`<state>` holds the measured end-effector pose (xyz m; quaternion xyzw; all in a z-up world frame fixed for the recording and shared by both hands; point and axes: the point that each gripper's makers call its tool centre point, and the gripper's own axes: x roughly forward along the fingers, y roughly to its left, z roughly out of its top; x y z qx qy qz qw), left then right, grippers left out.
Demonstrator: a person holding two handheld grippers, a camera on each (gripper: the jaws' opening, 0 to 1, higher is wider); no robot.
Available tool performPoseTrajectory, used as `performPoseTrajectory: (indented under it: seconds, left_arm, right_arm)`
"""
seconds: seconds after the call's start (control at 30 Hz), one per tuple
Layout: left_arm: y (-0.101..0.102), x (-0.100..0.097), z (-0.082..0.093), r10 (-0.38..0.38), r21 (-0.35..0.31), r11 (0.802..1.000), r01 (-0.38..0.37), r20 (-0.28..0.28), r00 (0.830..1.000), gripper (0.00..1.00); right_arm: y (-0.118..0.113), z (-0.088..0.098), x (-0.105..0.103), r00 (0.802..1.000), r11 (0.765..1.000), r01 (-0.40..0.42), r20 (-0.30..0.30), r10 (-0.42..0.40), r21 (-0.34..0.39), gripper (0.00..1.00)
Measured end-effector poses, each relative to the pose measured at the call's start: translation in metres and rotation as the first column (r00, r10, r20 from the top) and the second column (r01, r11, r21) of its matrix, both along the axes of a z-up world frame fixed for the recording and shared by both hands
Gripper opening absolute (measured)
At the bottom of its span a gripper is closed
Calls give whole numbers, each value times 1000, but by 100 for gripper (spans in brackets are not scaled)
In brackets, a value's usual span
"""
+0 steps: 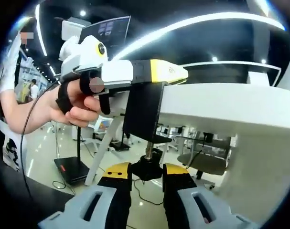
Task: Clamp the fixed fixture on the desktop, loosen the retaining clip, secure it to the edge of the desk, and tighten the retaining clip.
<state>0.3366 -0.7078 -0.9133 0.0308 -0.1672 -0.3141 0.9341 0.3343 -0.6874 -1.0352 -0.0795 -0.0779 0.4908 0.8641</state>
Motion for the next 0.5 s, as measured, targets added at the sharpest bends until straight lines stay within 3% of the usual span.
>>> performPoseTrajectory:
  seconds: [0.13,0.3,0.4,0.5]
  left_arm:
    - [0,0,0,0,0,1000,0,-1,1000,1]
    - [0,0,0,0,-1,1000,0,-1,1000,1]
    - [0,0,0,1,-1,1000,-1,-1,1000,1]
    - [0,0,0,2,-2,1000,-2,1,1000,1]
  right_arm:
    - [0,-2,-2,1000,999,22,-7,-22,25,25]
    - [-9,-24,-4,987,987,153,-65,-150,45,32]
    - [-14,-34,-17,968,967,229,-128,-214,111,34]
    - [-12,-41,-34,942,945,311,-161,-293,102,35]
